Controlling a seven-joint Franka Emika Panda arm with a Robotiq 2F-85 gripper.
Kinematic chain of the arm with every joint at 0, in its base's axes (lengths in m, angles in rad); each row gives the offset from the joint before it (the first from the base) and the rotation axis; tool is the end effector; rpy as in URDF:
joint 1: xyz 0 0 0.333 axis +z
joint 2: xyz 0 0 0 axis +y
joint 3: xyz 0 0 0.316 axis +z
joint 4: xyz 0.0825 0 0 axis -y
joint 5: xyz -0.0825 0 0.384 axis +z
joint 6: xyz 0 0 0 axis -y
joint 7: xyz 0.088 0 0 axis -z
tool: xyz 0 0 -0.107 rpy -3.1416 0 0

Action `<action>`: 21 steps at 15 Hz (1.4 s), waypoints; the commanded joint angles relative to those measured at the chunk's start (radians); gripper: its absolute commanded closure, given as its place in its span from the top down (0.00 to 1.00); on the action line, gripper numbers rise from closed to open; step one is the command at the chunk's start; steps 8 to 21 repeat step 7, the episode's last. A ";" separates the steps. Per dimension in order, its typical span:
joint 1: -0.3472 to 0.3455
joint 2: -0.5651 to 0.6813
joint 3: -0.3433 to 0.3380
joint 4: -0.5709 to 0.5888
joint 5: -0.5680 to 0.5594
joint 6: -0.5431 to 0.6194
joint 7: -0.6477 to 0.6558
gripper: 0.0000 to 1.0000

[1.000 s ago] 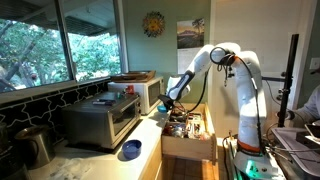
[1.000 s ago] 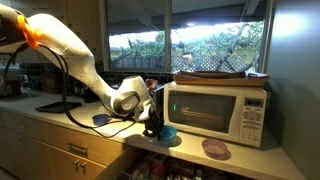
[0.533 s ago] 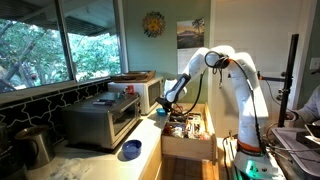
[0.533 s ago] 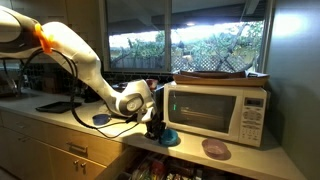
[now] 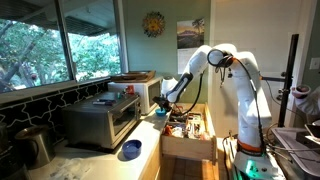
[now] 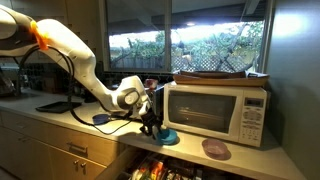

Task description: Move the blue plate from the left to the right

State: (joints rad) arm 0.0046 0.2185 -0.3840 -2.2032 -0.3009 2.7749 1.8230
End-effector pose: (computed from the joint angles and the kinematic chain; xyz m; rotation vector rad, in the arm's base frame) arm 0.5474 -0.1996 0.3260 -1.7332 2.4679 -0.6474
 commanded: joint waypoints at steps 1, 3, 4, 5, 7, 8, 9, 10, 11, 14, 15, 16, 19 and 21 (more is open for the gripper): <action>-0.009 -0.240 0.032 -0.173 -0.058 -0.054 -0.057 0.81; -0.048 -0.348 0.100 -0.266 0.018 -0.071 -0.233 0.97; -0.059 -0.405 0.123 -0.313 0.023 -0.083 -0.290 1.00; -0.071 -0.462 0.146 -0.364 0.033 -0.091 -0.346 1.00; -0.116 -0.373 0.197 -0.285 0.047 -0.075 -0.321 1.00; -0.116 -0.373 0.197 -0.285 0.047 -0.075 -0.321 1.00; -0.116 -0.373 0.197 -0.285 0.047 -0.075 -0.321 1.00; -0.116 -0.373 0.197 -0.285 0.047 -0.075 -0.321 1.00; -0.116 -0.373 0.197 -0.285 0.047 -0.075 -0.321 1.00; -0.116 -0.373 0.197 -0.285 0.047 -0.075 -0.321 1.00; -0.116 -0.373 0.197 -0.285 0.047 -0.075 -0.321 1.00; -0.116 -0.373 0.197 -0.285 0.047 -0.075 -0.321 1.00; -0.116 -0.373 0.197 -0.285 0.047 -0.075 -0.321 1.00; -0.116 -0.373 0.197 -0.285 0.047 -0.075 -0.321 1.00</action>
